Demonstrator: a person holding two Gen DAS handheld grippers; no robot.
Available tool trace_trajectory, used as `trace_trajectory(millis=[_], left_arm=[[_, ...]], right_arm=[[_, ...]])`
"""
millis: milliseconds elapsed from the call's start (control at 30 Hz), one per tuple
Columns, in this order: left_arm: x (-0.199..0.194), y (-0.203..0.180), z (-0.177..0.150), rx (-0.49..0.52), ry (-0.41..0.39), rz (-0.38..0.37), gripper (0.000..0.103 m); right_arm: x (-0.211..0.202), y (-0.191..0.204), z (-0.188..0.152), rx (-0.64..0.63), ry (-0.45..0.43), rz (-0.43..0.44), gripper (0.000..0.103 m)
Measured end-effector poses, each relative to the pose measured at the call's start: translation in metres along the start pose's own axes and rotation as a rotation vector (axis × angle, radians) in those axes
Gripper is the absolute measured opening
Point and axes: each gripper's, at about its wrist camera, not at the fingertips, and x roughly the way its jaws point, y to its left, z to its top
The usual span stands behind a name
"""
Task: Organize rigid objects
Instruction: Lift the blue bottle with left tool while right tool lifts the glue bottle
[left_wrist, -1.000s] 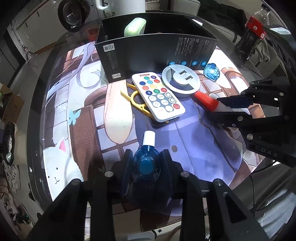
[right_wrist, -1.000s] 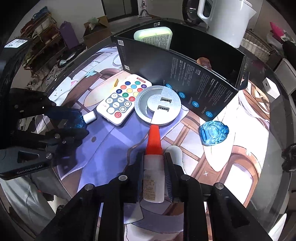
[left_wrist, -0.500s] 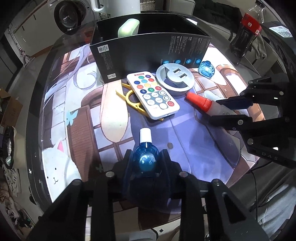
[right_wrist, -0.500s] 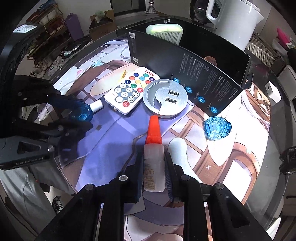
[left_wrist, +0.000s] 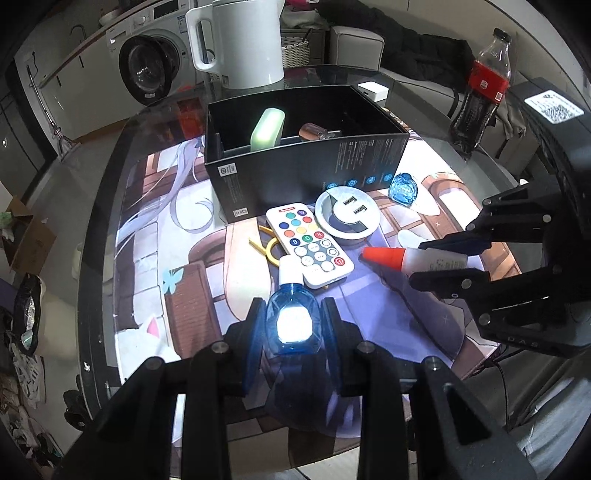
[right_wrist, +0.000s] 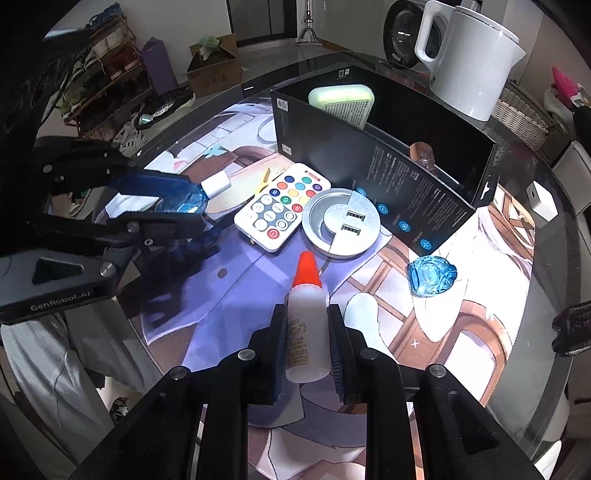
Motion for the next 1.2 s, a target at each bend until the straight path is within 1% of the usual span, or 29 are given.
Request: trace_trajectory(millis=[167, 233, 300, 367, 500, 567, 633, 667, 767, 933, 967, 1000, 1067, 1133, 1200], left_arm=[[0.012, -0.002, -0.003, 0.001, 0.034, -0.011, 0.028], [0.011, -0.003, -0.003, 0.003, 0.032, -0.011, 0.028], [0.011, -0.003, -0.002, 0.001, 0.031, -0.012, 0.028], [0.011, -0.002, -0.002, 0.000, 0.034, -0.012, 0.028], [0.014, -0.003, -0.001, -0.001, 0.042, -0.014, 0.028], [0.014, -0.004, -0.001, -0.001, 0.044, -0.014, 0.028], [0.014, -0.004, -0.001, -0.002, 0.042, -0.014, 0.028], [0.014, -0.004, -0.001, -0.001, 0.042, -0.014, 0.028], [0.014, -0.004, -0.001, -0.003, 0.045, -0.016, 0.028], [0.012, -0.004, 0.000, -0.002, 0.039, -0.020, 0.028], [0.012, -0.004, 0.000, -0.002, 0.039, -0.021, 0.028], [0.013, -0.004, -0.001, -0.003, 0.041, -0.022, 0.028], [0.013, -0.002, -0.001, -0.006, 0.042, -0.023, 0.028], [0.013, -0.002, -0.002, -0.006, 0.042, -0.024, 0.028], [0.013, -0.001, -0.002, -0.006, 0.043, -0.024, 0.028]], right_arm=[[0.020, 0.004, -0.005, -0.013, 0.057, 0.008, 0.021], [0.021, 0.005, -0.005, -0.021, 0.055, 0.003, 0.022], [0.021, 0.006, -0.005, -0.024, 0.058, 0.010, 0.028], [0.022, 0.009, -0.004, -0.033, 0.057, 0.009, 0.031], [0.024, 0.008, 0.000, -0.009, 0.025, -0.002, 0.032], [0.026, 0.005, 0.004, 0.005, 0.014, 0.001, 0.032], [0.027, 0.005, 0.007, -0.003, 0.020, -0.002, 0.029], [0.027, 0.006, 0.007, -0.009, 0.022, -0.007, 0.021], [0.026, 0.011, 0.006, -0.037, 0.028, -0.026, 0.021], [0.027, 0.014, 0.005, -0.041, 0.032, -0.032, 0.021], [0.027, 0.014, 0.005, -0.040, 0.031, -0.033, 0.021], [0.027, 0.014, 0.004, -0.041, 0.029, -0.033, 0.024], [0.027, 0.013, 0.003, -0.035, 0.033, -0.034, 0.024], [0.026, 0.012, 0.002, -0.034, 0.044, -0.032, 0.024], [0.024, 0.013, 0.000, -0.048, 0.050, -0.033, 0.022]])
